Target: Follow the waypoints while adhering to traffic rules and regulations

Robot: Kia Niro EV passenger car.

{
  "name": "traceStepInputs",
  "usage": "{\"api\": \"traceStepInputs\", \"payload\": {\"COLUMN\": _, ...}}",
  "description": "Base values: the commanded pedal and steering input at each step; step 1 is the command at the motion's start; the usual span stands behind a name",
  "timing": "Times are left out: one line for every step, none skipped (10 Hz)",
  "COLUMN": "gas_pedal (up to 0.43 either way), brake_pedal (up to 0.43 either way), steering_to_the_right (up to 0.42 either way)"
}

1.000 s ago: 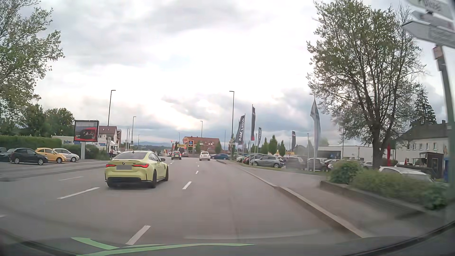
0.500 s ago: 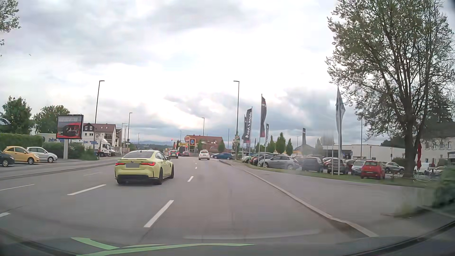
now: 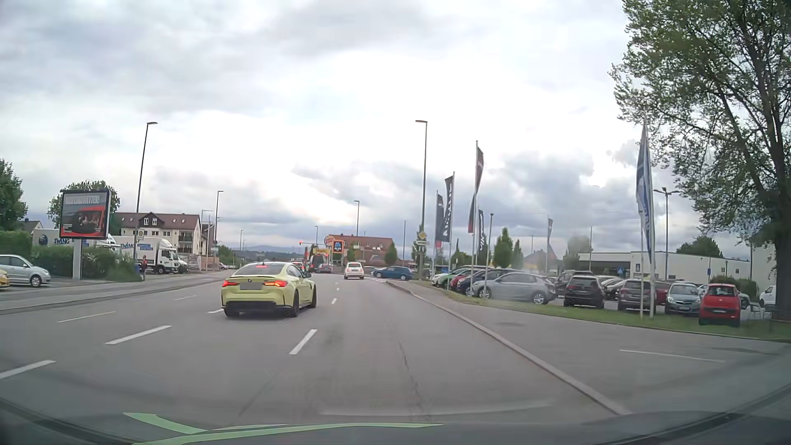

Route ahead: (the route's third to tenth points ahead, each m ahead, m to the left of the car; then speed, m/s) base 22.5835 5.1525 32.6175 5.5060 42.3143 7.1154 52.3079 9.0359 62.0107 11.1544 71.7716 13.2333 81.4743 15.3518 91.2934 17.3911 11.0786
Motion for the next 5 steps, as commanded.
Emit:
{"api": "traceStepInputs", "payload": {"gas_pedal": 0.000, "brake_pedal": 0.000, "steering_to_the_right": -0.012}}
{"api": "traceStepInputs", "payload": {"gas_pedal": 0.000, "brake_pedal": 0.000, "steering_to_the_right": -0.013}}
{"api": "traceStepInputs", "payload": {"gas_pedal": 0.000, "brake_pedal": 0.000, "steering_to_the_right": -0.013}}
{"api": "traceStepInputs", "payload": {"gas_pedal": 0.000, "brake_pedal": 0.000, "steering_to_the_right": -0.013}}
{"api": "traceStepInputs", "payload": {"gas_pedal": 0.000, "brake_pedal": 0.000, "steering_to_the_right": -0.013}}
